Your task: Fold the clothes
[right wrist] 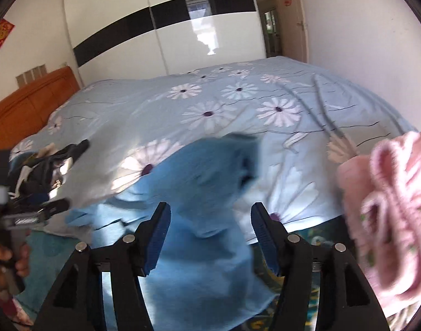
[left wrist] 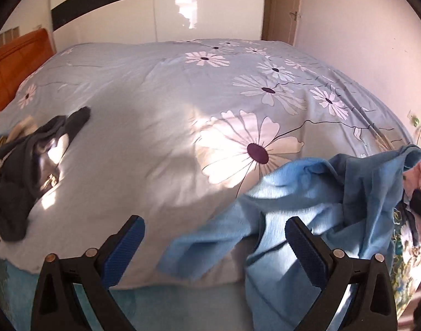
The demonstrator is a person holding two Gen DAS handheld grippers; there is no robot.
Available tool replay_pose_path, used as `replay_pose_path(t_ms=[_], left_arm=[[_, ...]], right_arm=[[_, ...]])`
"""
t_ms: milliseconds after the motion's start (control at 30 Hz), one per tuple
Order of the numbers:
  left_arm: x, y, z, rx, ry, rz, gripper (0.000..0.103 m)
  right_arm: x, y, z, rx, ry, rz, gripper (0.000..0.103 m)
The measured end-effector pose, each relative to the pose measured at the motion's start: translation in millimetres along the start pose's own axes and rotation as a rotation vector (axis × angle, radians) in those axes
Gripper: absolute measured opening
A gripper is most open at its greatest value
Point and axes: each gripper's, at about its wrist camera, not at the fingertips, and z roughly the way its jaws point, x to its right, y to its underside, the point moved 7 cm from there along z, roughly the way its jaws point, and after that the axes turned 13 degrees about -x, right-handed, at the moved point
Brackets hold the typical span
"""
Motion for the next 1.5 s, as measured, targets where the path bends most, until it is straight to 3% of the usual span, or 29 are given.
replay_pose_path(t_ms=[67,167,300,367,433,467,533,567,600,667,833,1000,1233,1500], left_arm=[[17,-19,22,-0.022,0.012,0.045,0.103],[41,-39,48,-0.044,0.021,0.109,0.103],[64,-51,69,-0.053,0.0,0.21,0.103],[74,-54,77,-0.052,-0.006,0.26,0.103],[84,-55,84,-0.048,-0.003,0.304,0.101],[88,-54,86,-0.047,0.01,0.31,0.091],[98,-49,88,-0.063,0.08,0.314,0.054],[100,-47,90,-0.072,0.087,0.305,0.017],[103,-44,91,-0.081,0.094,0.297,0.009],[104,-41,84,-0.056,0.092,0.29,0.009],[78,-45,28,0.062,0.1,0.195,0.008],[22,-46,-65,0.192,0.072,0.092,0.008],[-81,-5,-223,0.406,-0.043,-0.049,0.008],[-172,73,-389,0.622,-0.183,-0.186,0.009]], right_arm=[[-26,11,24,-0.04,-0.048,-0.014,0.062],[-42,20,62,-0.085,-0.019,0.045,0.062],[-33,18,78,-0.054,0.01,0.147,0.058],[-24,19,77,-0.047,0.033,0.16,0.027],[-12,22,73,-0.047,0.037,0.16,0.006],[-5,24,70,-0.044,0.022,0.17,0.006],[10,28,60,-0.038,0.014,0.199,0.004],[17,29,53,-0.022,0.031,0.204,0.003],[24,30,45,-0.006,0.049,0.208,0.003],[38,30,30,0.023,0.092,0.21,0.003],[68,28,-10,0.089,0.137,0.232,0.003],[59,16,-72,0.19,0.116,0.183,0.003],[1,-20,-151,0.339,0.062,0.037,0.003],[-113,-45,-252,0.506,0.029,-0.207,0.003]])
